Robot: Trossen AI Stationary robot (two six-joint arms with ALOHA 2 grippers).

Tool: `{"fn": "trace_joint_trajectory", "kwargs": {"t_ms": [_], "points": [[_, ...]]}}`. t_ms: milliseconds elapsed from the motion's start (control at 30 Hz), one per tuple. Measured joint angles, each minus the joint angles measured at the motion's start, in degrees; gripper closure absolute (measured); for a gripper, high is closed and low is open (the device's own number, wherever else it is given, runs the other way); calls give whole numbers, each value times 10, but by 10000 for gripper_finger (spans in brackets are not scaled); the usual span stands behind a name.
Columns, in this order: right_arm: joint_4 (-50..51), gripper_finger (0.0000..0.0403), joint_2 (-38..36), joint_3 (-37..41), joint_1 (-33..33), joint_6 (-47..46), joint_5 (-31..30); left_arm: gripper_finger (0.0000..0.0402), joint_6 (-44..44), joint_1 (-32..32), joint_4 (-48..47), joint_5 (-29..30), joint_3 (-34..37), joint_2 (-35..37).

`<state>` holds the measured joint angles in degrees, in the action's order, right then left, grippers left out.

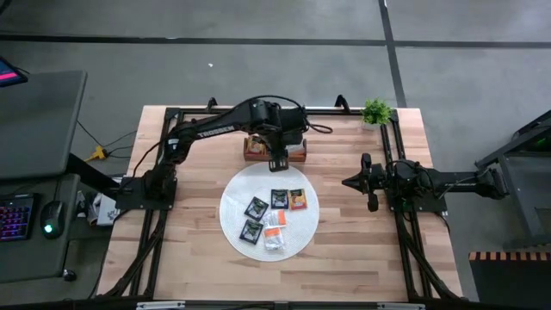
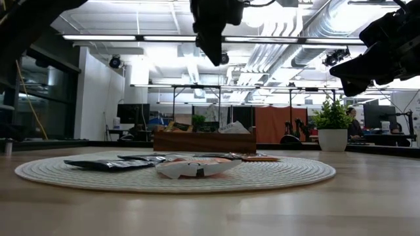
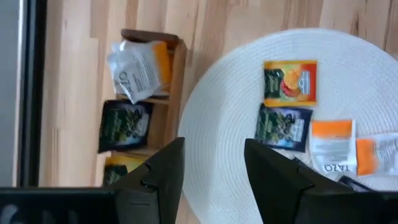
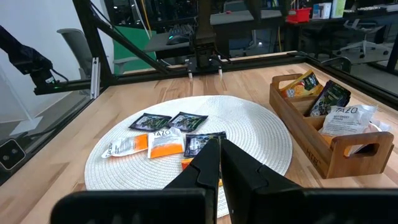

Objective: Pick & Place Tea
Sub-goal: Put the black tea bag into the middle section of the wooden organizer

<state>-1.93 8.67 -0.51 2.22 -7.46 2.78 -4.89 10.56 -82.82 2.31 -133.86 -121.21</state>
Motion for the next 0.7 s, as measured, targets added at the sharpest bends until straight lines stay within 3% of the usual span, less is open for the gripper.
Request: {"fn": "trace_joint_trajectory", "kwargs": {"t_ms": [200,300,433,700], "points": [[0,391,0,0,0,0,0,240,37,-23,-60,2,2,18],[0,391,0,0,0,0,0,240,51,-43,-58,13,49,57],[0,391,0,0,0,0,0,240,83,-68,14,41,189,146],[0,391,0,0,0,0,0,241,230,-110,211,-2,542,347]]}}
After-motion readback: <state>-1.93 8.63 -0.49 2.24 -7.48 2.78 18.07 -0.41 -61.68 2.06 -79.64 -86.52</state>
